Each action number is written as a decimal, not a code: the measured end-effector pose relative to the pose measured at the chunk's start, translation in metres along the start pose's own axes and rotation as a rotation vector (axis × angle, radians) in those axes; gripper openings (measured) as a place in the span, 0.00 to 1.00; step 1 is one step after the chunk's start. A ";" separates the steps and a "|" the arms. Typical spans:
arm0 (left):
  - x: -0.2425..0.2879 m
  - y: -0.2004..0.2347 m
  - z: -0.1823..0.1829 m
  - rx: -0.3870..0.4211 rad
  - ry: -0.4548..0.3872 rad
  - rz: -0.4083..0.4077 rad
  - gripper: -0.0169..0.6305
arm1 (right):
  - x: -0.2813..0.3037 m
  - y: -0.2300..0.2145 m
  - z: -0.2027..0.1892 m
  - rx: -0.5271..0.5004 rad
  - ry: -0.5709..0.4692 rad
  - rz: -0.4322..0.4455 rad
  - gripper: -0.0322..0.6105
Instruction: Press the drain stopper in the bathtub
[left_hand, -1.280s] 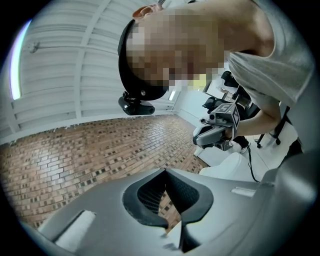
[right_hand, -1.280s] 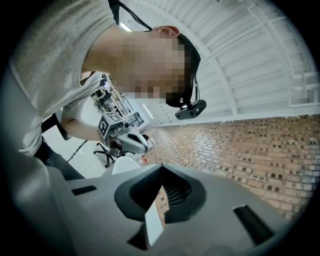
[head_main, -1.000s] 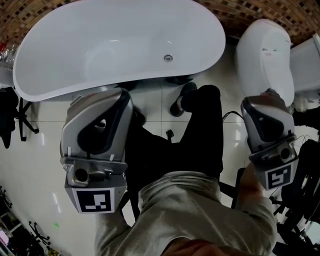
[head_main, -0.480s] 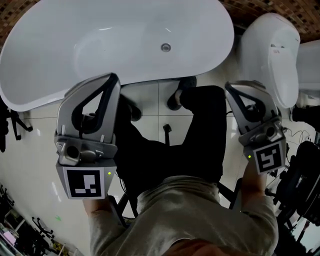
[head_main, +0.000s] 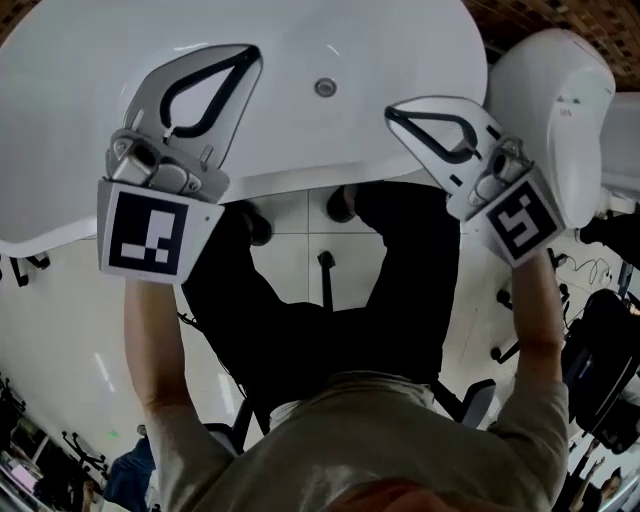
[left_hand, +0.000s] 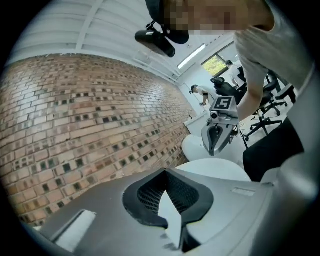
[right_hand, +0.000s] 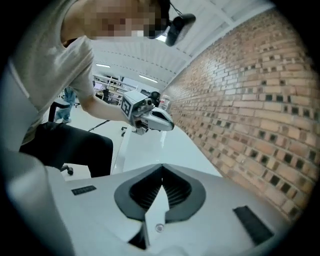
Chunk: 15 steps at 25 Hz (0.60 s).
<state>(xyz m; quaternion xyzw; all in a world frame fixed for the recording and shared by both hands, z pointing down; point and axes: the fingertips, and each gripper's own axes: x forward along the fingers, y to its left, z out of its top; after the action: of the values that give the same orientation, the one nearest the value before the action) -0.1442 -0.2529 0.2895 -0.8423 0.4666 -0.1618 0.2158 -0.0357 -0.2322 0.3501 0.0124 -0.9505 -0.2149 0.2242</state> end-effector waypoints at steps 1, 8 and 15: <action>0.009 0.001 -0.019 -0.035 0.033 -0.005 0.04 | 0.012 -0.004 -0.024 0.080 0.069 0.014 0.05; 0.055 0.001 -0.126 -0.054 0.184 -0.055 0.04 | 0.120 -0.015 -0.153 0.097 0.279 0.226 0.05; 0.066 0.006 -0.180 0.004 0.279 0.033 0.04 | 0.191 0.001 -0.324 0.170 0.636 0.426 0.05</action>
<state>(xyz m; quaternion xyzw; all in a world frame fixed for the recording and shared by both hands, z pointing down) -0.2000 -0.3510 0.4451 -0.8035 0.5056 -0.2745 0.1530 -0.0677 -0.3848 0.6929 -0.1005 -0.8292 -0.0696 0.5454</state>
